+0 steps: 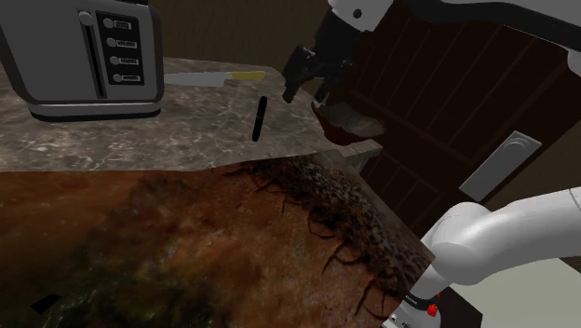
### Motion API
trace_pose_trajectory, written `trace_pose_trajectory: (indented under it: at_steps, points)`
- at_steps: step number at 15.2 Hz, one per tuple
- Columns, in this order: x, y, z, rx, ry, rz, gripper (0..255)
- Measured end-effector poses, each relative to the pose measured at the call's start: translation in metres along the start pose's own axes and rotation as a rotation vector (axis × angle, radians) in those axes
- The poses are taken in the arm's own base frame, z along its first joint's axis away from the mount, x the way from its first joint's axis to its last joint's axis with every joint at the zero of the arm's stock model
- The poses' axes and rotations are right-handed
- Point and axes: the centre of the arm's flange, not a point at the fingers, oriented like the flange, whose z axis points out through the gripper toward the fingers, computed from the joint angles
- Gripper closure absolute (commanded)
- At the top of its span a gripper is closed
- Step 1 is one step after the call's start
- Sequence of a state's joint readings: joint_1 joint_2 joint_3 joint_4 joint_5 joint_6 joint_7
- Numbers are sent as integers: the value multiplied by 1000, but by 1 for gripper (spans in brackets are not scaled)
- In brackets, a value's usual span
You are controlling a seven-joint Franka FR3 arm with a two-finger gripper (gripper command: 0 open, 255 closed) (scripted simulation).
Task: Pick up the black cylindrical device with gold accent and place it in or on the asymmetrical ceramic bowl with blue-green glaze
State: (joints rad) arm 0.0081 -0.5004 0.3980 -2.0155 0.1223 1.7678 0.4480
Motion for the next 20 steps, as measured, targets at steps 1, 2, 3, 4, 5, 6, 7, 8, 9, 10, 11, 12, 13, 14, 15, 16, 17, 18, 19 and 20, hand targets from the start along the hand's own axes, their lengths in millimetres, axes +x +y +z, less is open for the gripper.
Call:
trace_pose_trajectory:
  at_steps: [1, 2, 3, 4, 5, 6, 7, 8, 9, 10, 11, 12, 13, 14, 15, 16, 17, 18, 19, 20]
  points:
    - [2, -16, -2, -5, 5, 6, 0]
    - [5, -29, -3, -9, 10, 13, 0]
    - [8, -43, -1, -14, 15, 20, 0]
    - [10, -54, -1, -19, 19, 27, 0]
    - [14, -68, -3, -23, 24, 33, 0]
    - [16, -78, -3, -26, 27, 38, 0]
    - [17, -82, -1, -27, 29, 41, 0]
    - [17, -84, 3, -27, 30, 43, 0]
    - [17, -84, 8, -27, 30, 44, 0]
    - [18, -85, 13, -28, 30, 44, 0]
    - [18, -86, 17, -28, 31, 44, 0]
    - [18, -86, 24, -28, 30, 44, 0]
    - [18, -84, 31, -28, 31, 45, 0]
    - [19, -85, 33, -28, 30, 45, 0]
    - [18, -85, 35, -28, 31, 45, 0]
    - [18, -84, 36, -28, 31, 45, 0]
    - [18, -85, 36, -28, 31, 45, 0]
    - [18, -85, 37, -28, 31, 45, 0]
    - [18, -85, 37, -28, 31, 45, 0]
    - [18, -85, 37, -28, 31, 45, 0]
